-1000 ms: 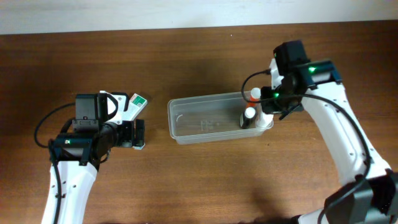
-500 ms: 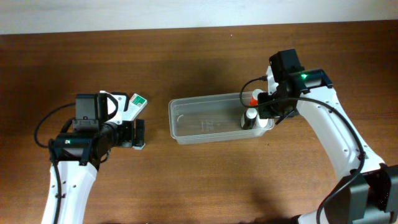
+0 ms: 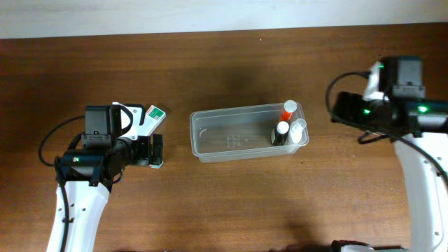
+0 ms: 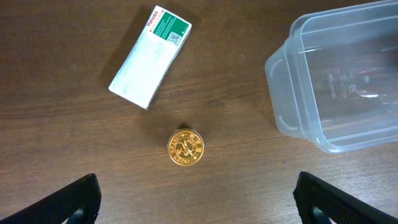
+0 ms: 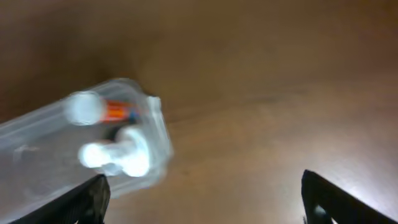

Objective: Pack container
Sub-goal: 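Place the spray bottle into the container's right end and release, then grasp the gold-lidded jar with the left gripper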

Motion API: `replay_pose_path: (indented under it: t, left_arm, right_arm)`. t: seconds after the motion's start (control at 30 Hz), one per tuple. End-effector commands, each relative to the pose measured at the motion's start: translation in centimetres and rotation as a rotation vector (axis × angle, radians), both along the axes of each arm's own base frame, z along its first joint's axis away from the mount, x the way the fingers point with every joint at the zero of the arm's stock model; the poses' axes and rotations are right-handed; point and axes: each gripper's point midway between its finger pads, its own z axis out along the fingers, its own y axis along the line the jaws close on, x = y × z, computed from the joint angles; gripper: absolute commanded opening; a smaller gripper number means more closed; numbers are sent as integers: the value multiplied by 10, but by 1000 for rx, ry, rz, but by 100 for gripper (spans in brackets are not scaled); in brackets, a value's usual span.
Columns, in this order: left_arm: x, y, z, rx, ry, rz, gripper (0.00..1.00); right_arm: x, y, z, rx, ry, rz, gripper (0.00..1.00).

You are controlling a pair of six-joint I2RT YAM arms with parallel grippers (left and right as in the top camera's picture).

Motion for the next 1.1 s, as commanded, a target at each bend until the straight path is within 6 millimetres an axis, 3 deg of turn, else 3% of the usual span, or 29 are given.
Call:
replay_pose_path:
  t: [0.0, 0.13, 0.27, 0.53, 0.7, 0.77, 0.8, 0.93, 1.07]
  left_arm:
    - [7, 6, -9, -16, 45, 101, 100]
    - [10, 7, -37, -49, 156, 196, 100]
    - [10, 7, -74, -66, 293, 287, 100]
    - [2, 7, -140, -59, 516, 409, 100]
    - [-3, 7, -159, -43, 576, 412, 98]
    - [-1, 7, -160, -43, 573, 412, 90]
    - [1, 7, -160, -45, 565, 411, 80]
    - [8, 7, -160, -51, 536, 410, 54]
    - [11, 8, -160, -49, 521, 410, 37]
  right_arm:
    - [-19, -15, -38, 69, 126, -42, 90]
    - [-34, -19, -74, 92, 213, -69, 90]
    - [-41, -17, -95, 101, 255, -69, 90]
    - [-41, -17, -98, 104, 267, -70, 90]
    - [-41, -17, -98, 104, 267, -70, 90]
    - [-41, -17, -98, 104, 267, -70, 90]
    - [-41, -17, -98, 104, 267, -70, 90]
    - [-41, -17, -98, 104, 267, -70, 90]
    - [-41, -17, -98, 104, 267, -70, 90]
